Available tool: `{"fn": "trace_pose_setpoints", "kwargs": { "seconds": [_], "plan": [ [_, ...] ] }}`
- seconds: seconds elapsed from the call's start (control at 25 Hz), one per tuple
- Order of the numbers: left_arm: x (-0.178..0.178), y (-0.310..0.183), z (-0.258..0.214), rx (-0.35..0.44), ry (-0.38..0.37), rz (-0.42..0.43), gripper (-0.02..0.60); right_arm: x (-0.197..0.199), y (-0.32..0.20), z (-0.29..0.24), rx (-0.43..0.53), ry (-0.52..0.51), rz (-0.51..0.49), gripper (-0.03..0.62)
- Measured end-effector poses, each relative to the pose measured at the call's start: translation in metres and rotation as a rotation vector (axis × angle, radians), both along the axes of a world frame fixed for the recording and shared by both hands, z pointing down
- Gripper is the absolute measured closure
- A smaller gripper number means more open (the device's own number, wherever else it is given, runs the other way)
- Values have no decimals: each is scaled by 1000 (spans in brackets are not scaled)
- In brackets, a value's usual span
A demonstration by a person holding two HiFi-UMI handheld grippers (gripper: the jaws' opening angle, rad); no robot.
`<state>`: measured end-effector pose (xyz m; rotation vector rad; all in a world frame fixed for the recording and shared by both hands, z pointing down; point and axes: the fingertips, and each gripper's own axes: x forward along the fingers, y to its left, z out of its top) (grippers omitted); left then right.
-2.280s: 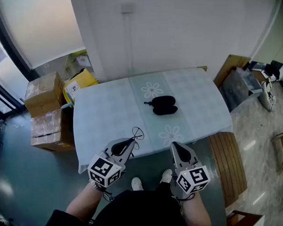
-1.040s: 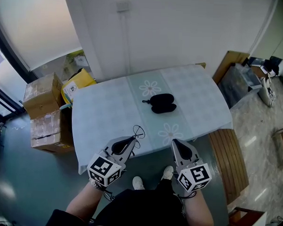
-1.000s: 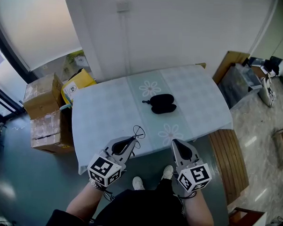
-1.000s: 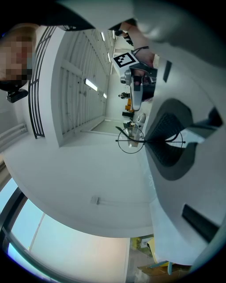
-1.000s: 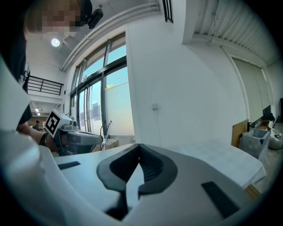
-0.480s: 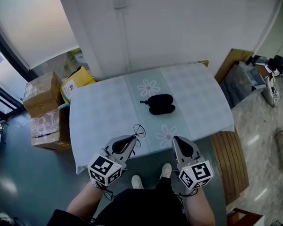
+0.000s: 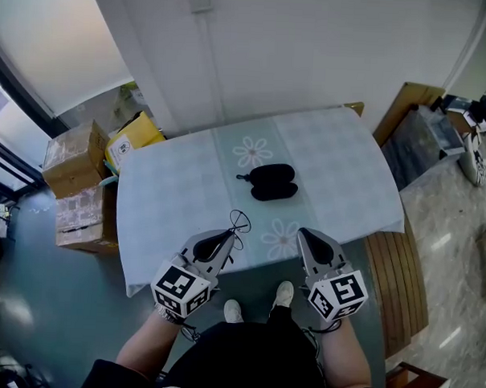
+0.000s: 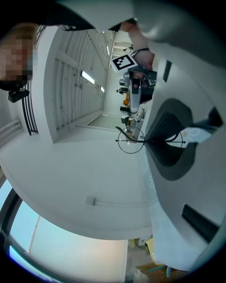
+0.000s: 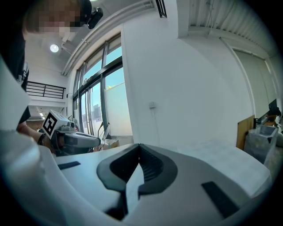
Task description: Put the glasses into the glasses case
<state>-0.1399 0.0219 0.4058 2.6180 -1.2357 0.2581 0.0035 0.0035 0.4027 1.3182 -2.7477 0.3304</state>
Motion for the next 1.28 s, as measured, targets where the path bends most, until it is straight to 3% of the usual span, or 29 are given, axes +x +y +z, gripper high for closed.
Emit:
{"fn": "trace_pose_setpoints", "kwargs": {
  "seconds": [1.28],
  "plan": [
    [73, -53, 6, -23, -34, -205, 552, 59, -84, 13, -38, -37, -223, 571]
  ]
}}
